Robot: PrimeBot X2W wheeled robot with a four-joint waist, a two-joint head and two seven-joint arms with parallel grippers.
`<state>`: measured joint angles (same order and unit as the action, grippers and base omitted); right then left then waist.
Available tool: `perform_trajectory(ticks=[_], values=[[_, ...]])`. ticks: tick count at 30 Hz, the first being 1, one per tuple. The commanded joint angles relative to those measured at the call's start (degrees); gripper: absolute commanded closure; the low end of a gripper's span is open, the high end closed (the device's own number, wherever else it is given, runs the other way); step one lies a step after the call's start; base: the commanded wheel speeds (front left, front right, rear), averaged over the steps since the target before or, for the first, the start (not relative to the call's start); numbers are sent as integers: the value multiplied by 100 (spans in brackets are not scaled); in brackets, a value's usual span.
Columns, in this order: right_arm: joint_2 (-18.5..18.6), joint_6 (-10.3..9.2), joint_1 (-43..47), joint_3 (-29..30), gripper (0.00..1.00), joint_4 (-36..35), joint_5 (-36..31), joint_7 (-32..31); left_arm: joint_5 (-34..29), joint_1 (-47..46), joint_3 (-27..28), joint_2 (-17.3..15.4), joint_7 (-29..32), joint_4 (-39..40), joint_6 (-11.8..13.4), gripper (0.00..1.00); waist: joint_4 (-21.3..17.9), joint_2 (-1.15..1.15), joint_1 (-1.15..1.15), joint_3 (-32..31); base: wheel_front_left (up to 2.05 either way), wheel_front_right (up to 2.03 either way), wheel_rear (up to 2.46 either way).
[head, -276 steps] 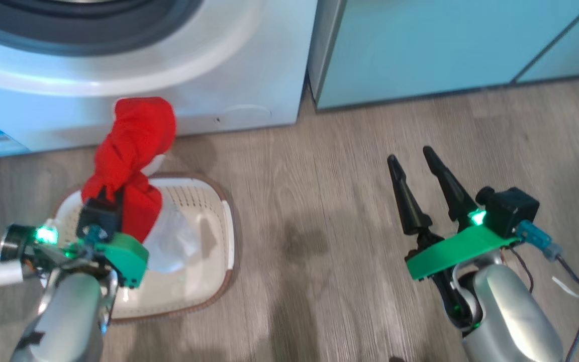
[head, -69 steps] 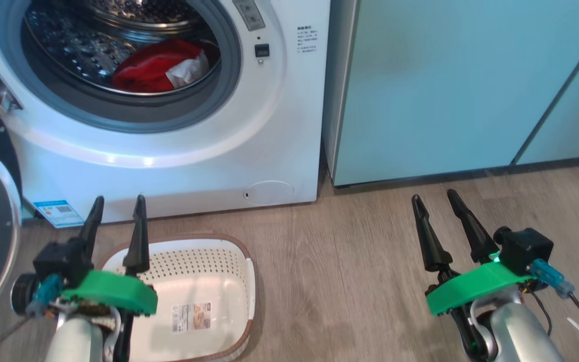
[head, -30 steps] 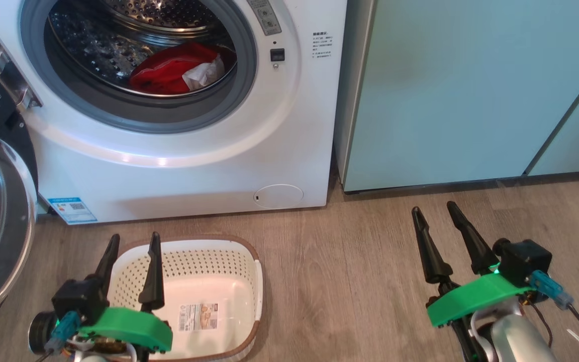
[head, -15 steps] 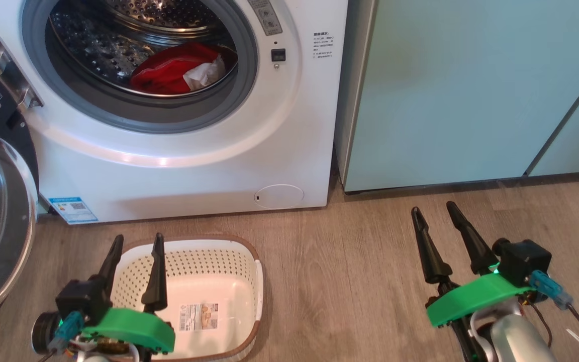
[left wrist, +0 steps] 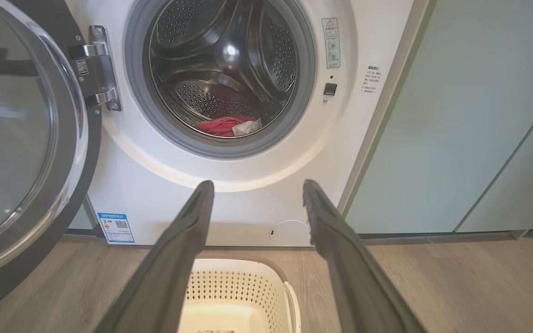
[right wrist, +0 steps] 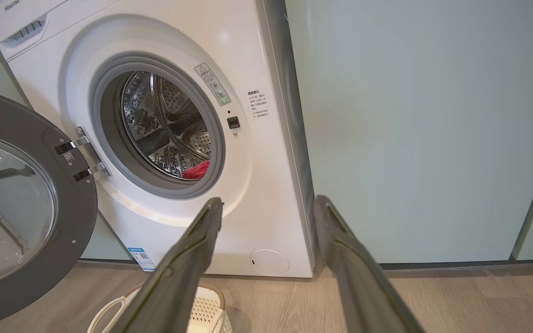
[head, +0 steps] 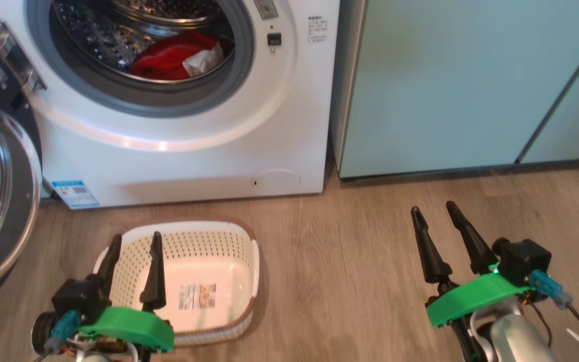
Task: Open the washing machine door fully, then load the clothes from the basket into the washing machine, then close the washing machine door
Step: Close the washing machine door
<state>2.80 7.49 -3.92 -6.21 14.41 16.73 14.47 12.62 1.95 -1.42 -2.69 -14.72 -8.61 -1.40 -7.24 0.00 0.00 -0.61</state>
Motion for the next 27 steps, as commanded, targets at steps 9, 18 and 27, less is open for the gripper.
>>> perform_trajectory(ticks=[9, 18, 27], values=[[8, 0, -154, -157, 0, -159, 29, 53, -133, -233, 185, -19, -28, 59, 65, 0, 21, 0, 0, -3, -200, 197, 3], [8, 0, -157, -170, 0, -134, 38, 53, -169, -240, 191, -19, -28, 96, 119, 0, 23, 0, 0, -15, -88, 88, 0], [8, 0, -148, -161, 0, -125, 32, 53, -160, -225, 203, -19, -28, 144, 145, 0, 20, 0, 0, -47, 0, 0, 0]])
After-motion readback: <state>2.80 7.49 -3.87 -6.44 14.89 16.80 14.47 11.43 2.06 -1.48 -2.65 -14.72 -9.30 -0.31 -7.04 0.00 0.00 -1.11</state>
